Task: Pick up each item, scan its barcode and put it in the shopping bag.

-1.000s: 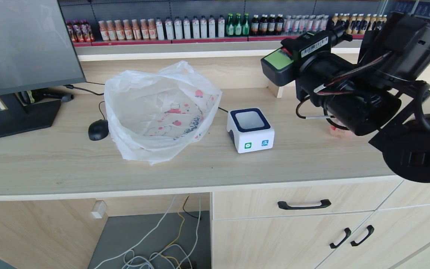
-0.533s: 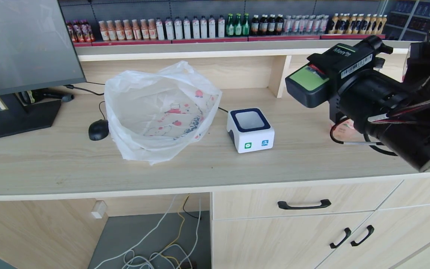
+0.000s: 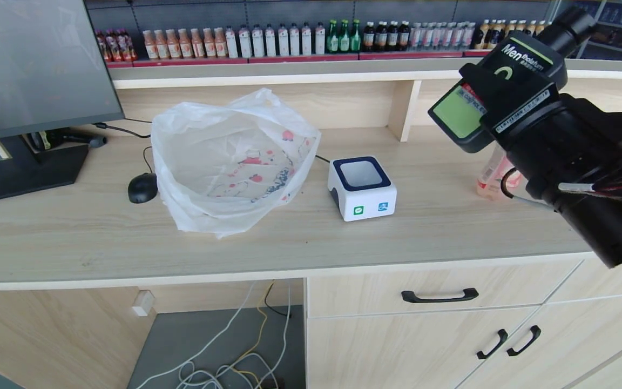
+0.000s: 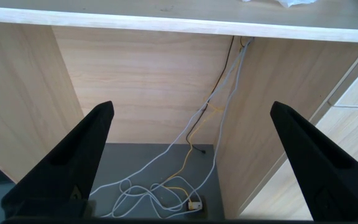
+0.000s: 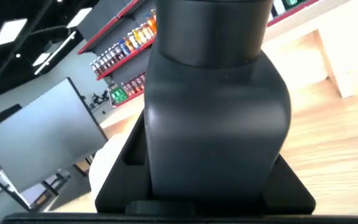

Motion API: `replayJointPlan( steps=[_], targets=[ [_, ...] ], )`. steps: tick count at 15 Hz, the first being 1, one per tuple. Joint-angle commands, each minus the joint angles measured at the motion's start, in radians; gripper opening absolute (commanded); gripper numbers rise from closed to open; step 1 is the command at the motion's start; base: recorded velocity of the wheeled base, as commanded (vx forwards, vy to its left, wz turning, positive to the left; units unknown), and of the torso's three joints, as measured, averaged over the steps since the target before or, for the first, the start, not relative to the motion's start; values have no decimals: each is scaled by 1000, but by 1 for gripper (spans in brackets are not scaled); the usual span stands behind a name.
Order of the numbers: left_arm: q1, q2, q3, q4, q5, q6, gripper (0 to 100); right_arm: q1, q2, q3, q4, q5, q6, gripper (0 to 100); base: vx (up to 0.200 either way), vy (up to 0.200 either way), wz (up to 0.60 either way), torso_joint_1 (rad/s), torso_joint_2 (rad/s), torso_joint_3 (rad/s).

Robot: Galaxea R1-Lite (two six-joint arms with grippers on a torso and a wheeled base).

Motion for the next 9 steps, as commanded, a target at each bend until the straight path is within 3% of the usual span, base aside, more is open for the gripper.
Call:
replayJointPlan(
  steps=[1,3,5,9],
  targets=[
    [0,0,0,0,0,0,100,10,80,34,-98,85,-170,0,0,0,0,0,0,0],
    [0,0,0,0,0,0,100,-23,153,86,-262,224,-364,0,0,0,0,0,0,0],
    [0,0,0,0,0,0,100,-36,170,100,-280,415,-523,0,0,0,0,0,0,0],
    [-1,0,0,0,0,0,100,-36,202,114,-292,422,-526,0,0,0,0,0,0,0]
  ],
)
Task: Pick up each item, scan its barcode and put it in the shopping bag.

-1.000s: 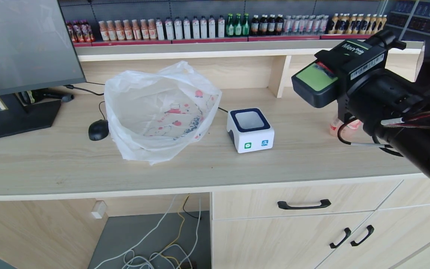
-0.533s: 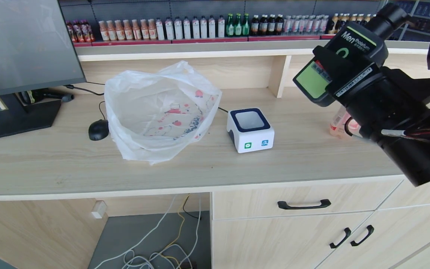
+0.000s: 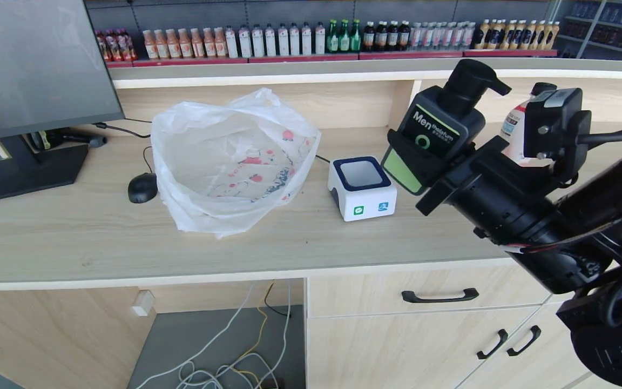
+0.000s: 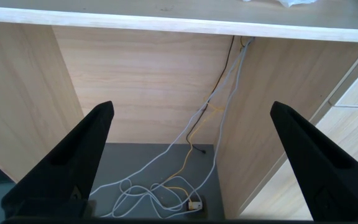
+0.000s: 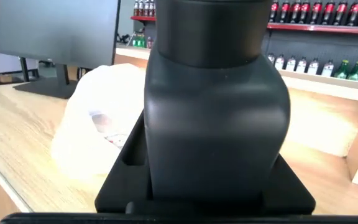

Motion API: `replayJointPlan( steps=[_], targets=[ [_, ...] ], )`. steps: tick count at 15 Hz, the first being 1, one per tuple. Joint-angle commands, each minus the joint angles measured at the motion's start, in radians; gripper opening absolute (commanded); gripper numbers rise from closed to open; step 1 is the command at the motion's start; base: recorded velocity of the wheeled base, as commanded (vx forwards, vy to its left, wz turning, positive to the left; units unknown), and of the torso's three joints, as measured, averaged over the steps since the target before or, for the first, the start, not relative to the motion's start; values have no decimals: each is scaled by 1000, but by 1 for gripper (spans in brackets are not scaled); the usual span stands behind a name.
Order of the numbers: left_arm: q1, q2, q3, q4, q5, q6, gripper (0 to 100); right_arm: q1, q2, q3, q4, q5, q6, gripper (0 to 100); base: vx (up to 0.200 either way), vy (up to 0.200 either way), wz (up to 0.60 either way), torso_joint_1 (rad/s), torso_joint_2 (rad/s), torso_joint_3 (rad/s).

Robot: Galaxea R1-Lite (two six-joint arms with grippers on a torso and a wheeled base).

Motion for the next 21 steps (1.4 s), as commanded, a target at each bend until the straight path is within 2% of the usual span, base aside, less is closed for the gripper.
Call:
replayJointPlan(
  steps=[1,5,9,16,21],
  targets=[
    [1,0,0,0,0,0,100,-2,27,13,-6,0,9,0,0,0,0,0,0,0],
    [-1,0,0,0,0,6,100,-7,51,-29,-6,0,11,0,0,0,0,0,0,0],
    [1,0,0,0,0,-2,100,-33,45,-24,-6,-1,11,0,0,0,0,0,0,0],
    [1,0,0,0,0,-9,100,-53,10,11,-11,-3,17,0,0,200,0,3,2,0],
    [1,0,0,2,0,-9,100,-53,-25,31,-13,-44,31,0,0,200,0,-3,4,3]
  ],
)
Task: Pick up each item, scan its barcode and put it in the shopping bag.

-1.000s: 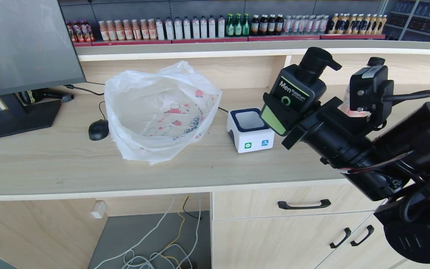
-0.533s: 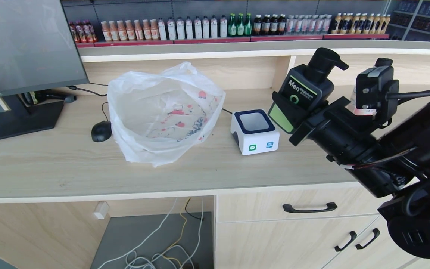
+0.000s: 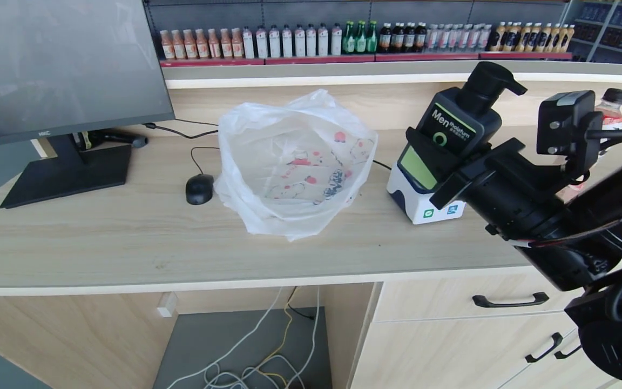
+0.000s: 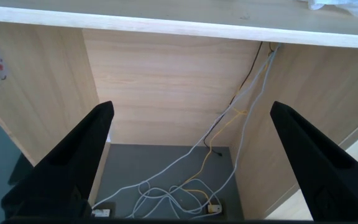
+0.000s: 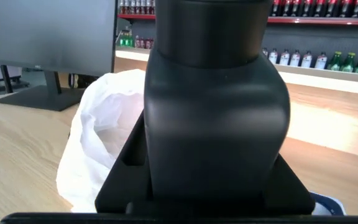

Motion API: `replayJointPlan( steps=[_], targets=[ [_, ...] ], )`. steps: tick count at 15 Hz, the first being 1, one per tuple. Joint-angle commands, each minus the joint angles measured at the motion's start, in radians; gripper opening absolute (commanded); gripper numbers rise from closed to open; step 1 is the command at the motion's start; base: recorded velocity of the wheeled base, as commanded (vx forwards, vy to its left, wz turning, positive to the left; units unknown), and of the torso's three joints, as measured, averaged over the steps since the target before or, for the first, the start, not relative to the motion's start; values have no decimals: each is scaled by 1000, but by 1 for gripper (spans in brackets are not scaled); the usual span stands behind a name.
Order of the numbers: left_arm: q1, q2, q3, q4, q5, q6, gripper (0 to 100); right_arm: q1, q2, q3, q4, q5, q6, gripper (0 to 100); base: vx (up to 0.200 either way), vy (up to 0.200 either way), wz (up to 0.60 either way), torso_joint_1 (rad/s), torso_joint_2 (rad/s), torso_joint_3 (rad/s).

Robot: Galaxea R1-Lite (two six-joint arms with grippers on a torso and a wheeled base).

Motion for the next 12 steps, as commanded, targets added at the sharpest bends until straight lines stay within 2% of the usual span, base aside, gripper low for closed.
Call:
replayJointPlan(
  steps=[1,2,12],
  targets=[
    [0,0,0,0,0,0,100,0,-15,5,-1,0,1,0,0,200,0,-2,2,2],
    [0,0,0,0,0,0,100,0,-15,7,-4,0,-1,0,0,200,0,2,-2,7],
    [0,0,0,-2,0,8,100,26,12,4,-6,0,1,0,0,0,0,0,0,0]
  ],
)
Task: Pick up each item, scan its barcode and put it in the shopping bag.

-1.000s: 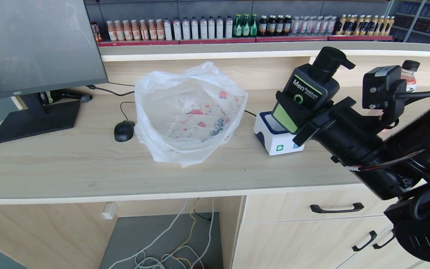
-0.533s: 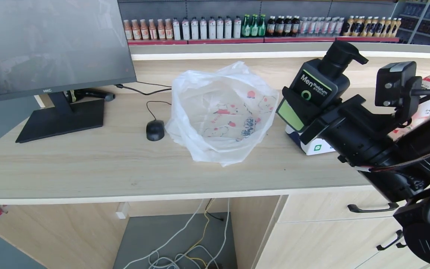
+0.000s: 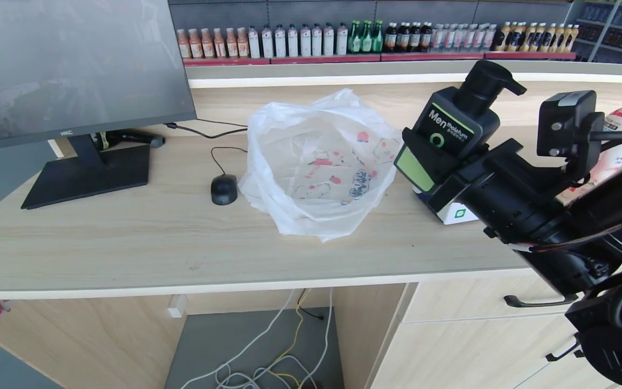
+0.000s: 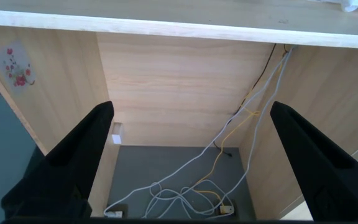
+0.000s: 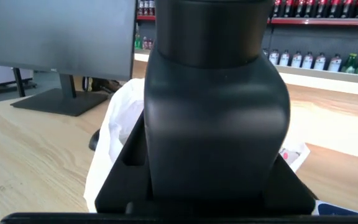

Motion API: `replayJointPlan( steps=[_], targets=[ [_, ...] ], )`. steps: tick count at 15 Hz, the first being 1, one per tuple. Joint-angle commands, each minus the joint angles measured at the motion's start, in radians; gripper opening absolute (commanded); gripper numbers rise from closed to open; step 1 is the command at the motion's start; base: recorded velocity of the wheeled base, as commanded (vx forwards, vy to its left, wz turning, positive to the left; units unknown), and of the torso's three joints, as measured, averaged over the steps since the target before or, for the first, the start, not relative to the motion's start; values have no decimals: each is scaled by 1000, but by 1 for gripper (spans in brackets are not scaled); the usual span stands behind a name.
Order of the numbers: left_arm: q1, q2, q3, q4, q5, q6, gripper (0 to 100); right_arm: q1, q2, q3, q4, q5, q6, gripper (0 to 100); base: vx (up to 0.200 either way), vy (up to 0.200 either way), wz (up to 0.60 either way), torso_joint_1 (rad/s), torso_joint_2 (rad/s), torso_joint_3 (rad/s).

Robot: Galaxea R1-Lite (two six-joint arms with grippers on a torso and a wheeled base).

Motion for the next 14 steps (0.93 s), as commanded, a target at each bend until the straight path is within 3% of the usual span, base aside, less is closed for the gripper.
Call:
replayJointPlan(
  steps=[1,5,6,10,12,14],
  targets=[
    [0,0,0,0,0,0,100,20,29,-11,15,1,3,0,0,0,0,0,0,0],
    [-2,0,0,0,0,0,100,59,112,-308,240,-18,40,0,0,0,0,0,0,0],
    [-2,0,0,0,0,0,100,59,112,-308,240,-18,40,0,0,0,0,0,0,0],
    [0,0,0,0,0,0,100,36,419,-719,368,-18,114,0,0,0,0,0,0,0],
    [-2,0,0,0,0,0,100,25,483,-916,493,-22,112,0,0,0,0,0,0,0],
    [0,0,0,0,0,0,100,20,529,-1040,578,-21,112,0,0,0,0,0,0,0]
  ],
)
